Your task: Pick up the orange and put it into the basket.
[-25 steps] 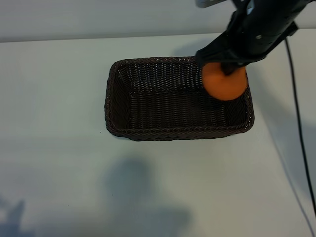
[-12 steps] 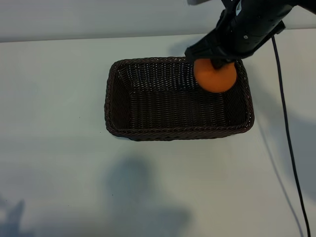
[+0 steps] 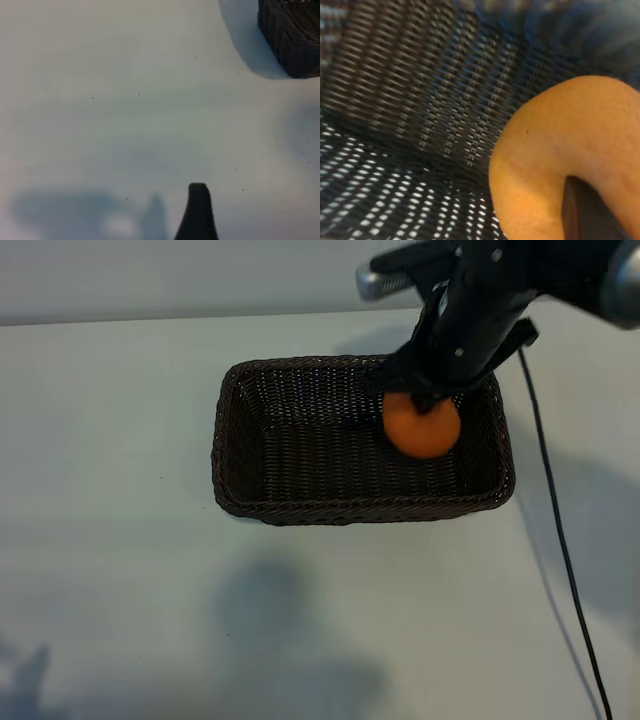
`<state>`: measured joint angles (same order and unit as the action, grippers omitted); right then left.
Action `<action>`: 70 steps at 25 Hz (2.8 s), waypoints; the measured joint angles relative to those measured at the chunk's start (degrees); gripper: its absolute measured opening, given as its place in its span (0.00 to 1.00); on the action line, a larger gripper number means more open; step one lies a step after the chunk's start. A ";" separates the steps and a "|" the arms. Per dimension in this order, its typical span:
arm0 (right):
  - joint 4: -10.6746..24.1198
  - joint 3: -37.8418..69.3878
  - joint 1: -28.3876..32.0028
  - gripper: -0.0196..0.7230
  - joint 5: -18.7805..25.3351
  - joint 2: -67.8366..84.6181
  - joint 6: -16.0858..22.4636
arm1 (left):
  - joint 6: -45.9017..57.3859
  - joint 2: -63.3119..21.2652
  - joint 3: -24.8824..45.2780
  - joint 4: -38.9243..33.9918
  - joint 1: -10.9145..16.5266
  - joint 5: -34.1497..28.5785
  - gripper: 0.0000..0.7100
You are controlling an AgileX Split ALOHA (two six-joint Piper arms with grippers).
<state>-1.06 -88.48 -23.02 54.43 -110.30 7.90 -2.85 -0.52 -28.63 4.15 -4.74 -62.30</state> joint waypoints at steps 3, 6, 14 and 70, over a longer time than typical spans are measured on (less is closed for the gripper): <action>0.00 0.00 0.00 0.15 -0.18 -3.01 0.00 | 0.00 0.00 0.00 0.00 0.00 0.00 0.83; 0.00 0.00 0.00 0.15 -0.40 -5.58 0.00 | 0.00 0.00 0.00 0.00 0.00 0.00 0.83; 0.00 -0.11 0.00 0.15 -1.50 -8.57 0.00 | 0.05 0.00 0.00 0.00 0.00 0.00 0.83; 4.35 -24.05 31.96 0.79 15.50 -8.91 -5.12 | -0.01 0.00 0.00 0.00 0.00 0.00 0.83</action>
<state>3.28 -112.53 8.93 69.94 -119.21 2.77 -2.86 -0.52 -28.63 4.15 -4.74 -62.30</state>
